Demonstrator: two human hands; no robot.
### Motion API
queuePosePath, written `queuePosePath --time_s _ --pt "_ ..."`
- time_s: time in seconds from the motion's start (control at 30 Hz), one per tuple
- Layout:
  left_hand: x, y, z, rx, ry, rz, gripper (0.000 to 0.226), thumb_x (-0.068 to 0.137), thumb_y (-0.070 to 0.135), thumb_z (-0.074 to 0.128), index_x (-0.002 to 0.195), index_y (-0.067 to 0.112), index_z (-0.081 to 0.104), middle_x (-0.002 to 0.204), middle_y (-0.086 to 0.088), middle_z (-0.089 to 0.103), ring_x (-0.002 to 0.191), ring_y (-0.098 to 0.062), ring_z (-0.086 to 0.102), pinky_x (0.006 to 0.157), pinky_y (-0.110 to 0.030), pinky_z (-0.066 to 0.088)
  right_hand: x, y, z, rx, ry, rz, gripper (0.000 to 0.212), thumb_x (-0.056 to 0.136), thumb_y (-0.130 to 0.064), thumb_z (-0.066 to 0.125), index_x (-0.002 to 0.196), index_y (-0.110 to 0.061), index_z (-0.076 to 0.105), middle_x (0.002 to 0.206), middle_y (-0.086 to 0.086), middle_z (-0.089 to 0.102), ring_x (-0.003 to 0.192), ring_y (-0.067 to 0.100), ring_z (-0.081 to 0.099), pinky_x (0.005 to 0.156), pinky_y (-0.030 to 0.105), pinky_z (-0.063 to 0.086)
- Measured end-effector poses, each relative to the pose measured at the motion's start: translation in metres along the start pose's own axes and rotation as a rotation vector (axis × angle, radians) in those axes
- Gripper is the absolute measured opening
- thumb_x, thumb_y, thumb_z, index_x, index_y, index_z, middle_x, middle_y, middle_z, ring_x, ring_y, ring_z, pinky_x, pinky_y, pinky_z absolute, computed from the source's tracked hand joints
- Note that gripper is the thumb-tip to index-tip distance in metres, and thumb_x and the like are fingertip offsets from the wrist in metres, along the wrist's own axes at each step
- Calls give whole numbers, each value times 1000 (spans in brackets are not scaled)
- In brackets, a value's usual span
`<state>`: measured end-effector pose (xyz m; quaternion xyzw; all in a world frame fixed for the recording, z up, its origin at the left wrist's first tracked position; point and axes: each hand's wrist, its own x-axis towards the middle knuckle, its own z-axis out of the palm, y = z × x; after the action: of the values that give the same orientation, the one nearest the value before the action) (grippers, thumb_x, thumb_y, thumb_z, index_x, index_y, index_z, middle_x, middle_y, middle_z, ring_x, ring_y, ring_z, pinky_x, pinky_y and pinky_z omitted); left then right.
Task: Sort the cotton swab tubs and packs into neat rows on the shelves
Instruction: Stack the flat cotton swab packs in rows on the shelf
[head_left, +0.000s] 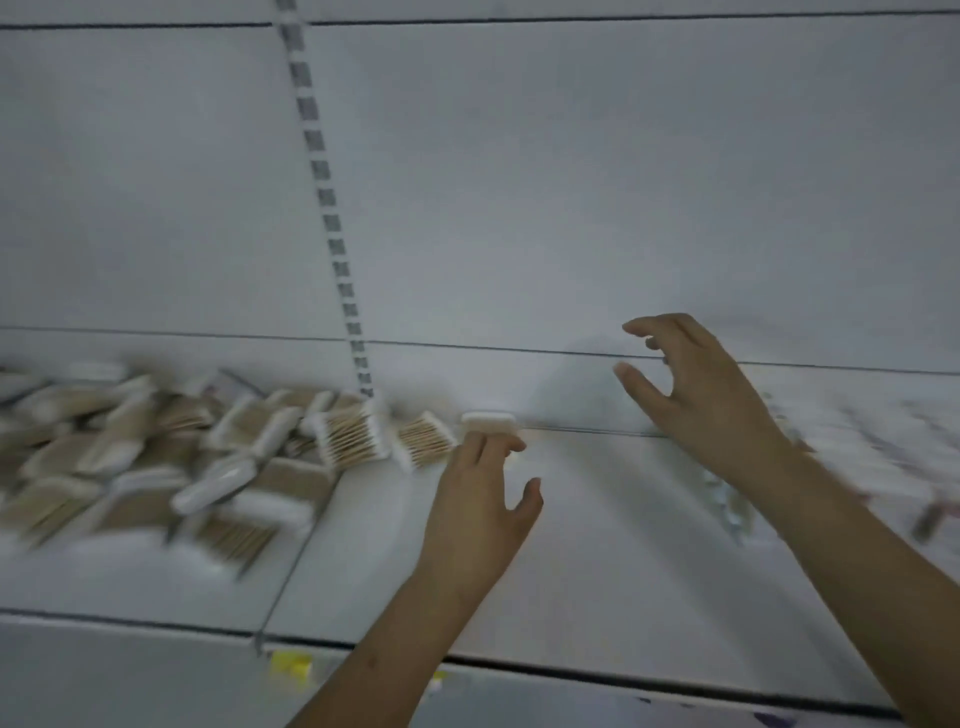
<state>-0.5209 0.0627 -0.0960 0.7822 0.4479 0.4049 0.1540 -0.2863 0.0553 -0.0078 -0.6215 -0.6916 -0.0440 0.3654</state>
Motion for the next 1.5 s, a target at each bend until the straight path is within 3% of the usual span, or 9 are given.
queuePosePath --time_s 0.4,0.5,0.6,0.7,0.83,1.03,1.13,1.27,1.5 --pt "-7 -76 -68 359 322 -118 44 76 7 71 117 9 57 129 -13 49 122 -31 44 99 -40 45 -2 -52 137 -39 -304 -125 57 86 -42 69 135 -17 54 134 4 52 122 28 47 98 41 44" --pt "1 -84 -64 381 242 -134 63 76 5 62 137 9 47 149 -19 34 140 -39 32 111 -48 36 -11 -45 151 -64 -349 -94 68 82 -58 60 137 -19 53 139 7 50 130 31 43 107 42 40" --pt "3 -90 -55 444 36 -243 78 83 11 53 155 22 25 164 -12 10 152 -37 4 118 -54 20 -17 -40 156 3 -391 -27 65 85 -53 65 140 -21 51 143 3 47 133 27 39 108 40 39" --pt "2 -93 -52 530 39 -264 71 84 14 58 151 26 37 157 -11 32 145 -37 21 110 -57 32 -18 -40 156 -21 -331 -29 56 86 -46 68 133 -17 55 131 1 53 122 26 46 89 41 50" --pt "2 -91 -53 587 228 -187 56 79 16 65 133 14 53 123 -8 58 115 -30 44 88 -48 46 -19 -40 154 -14 -274 -42 39 96 -43 55 128 -21 58 119 1 60 110 25 55 79 36 48" --pt "-1 -95 -49 644 247 -157 41 79 38 72 113 16 65 117 -13 52 107 -31 43 88 -46 40 -18 -49 141 128 -124 102 30 104 -40 40 120 -16 49 84 0 59 77 29 60 63 37 44" --pt "-2 -96 -50 540 232 -119 35 75 23 78 106 14 64 120 -16 46 108 -31 41 88 -44 46 -17 -44 140 244 -89 186 28 103 -31 46 123 -12 48 91 3 60 81 30 59 65 35 42" --pt "-3 -88 -56 284 155 -177 50 80 -2 70 125 12 54 129 -8 44 108 -26 54 77 -24 43 -15 -38 140 350 -106 216 32 98 -21 55 128 -12 51 103 1 60 90 20 56 73 25 36" --pt "6 -55 -69 78 253 -94 26 101 24 56 126 18 59 119 7 56 99 -4 53 77 -5 38 5 -25 104 283 -125 120 29 95 -21 61 123 -17 60 108 -1 62 98 17 57 76 19 33"
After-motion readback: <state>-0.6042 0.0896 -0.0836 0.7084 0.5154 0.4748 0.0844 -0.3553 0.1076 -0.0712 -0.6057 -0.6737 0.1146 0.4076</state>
